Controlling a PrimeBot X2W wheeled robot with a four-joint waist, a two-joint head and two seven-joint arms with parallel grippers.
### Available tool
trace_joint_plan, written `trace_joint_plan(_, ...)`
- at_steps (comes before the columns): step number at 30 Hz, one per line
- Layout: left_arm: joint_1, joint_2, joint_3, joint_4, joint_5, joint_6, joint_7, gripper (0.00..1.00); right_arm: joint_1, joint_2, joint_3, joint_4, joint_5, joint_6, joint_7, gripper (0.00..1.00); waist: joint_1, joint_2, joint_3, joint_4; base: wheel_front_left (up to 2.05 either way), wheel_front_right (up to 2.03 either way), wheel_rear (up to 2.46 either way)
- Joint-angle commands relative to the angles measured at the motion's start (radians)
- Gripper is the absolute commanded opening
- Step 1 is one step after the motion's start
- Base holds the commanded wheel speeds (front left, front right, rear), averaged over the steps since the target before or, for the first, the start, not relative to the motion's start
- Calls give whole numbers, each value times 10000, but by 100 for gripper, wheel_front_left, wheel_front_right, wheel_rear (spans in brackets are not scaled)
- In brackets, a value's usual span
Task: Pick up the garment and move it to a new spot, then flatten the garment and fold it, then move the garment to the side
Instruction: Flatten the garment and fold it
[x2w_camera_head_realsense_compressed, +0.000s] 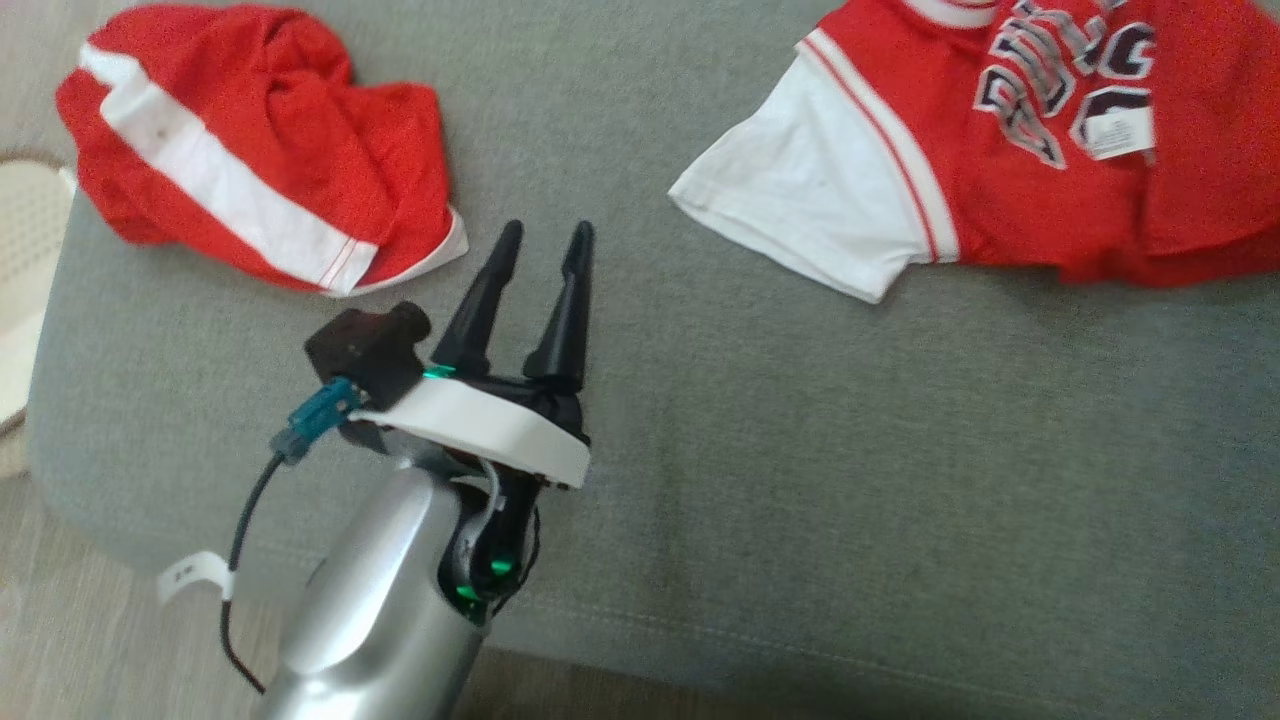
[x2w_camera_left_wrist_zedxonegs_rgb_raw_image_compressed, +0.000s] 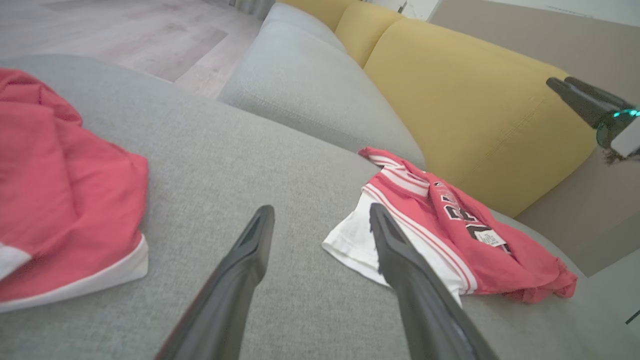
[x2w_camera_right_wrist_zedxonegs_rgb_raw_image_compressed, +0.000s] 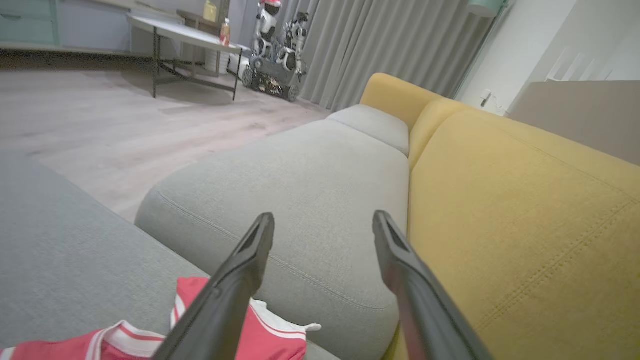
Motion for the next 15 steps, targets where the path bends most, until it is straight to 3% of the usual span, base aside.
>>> trace_joint_plan(1,-180,114,453,-255,113,-18,-122,100,384,198,-21,-180,195,-7,-316,100,-1,0,-468,-361,0,0,0)
trace_joint_plan(7,205,114,1045,-210,269,-154,-122,100,2118,648,-189,-565,943,-7,-1279,100,-1,0,-1579,-1137,0,0,0)
trace_joint_plan(15,798,114,1652,-355,551,-331,-122,100,5347,1279,-1510,-2678,1222,-7,-1491,100,-1,0,-2535,-2116,0,0,0)
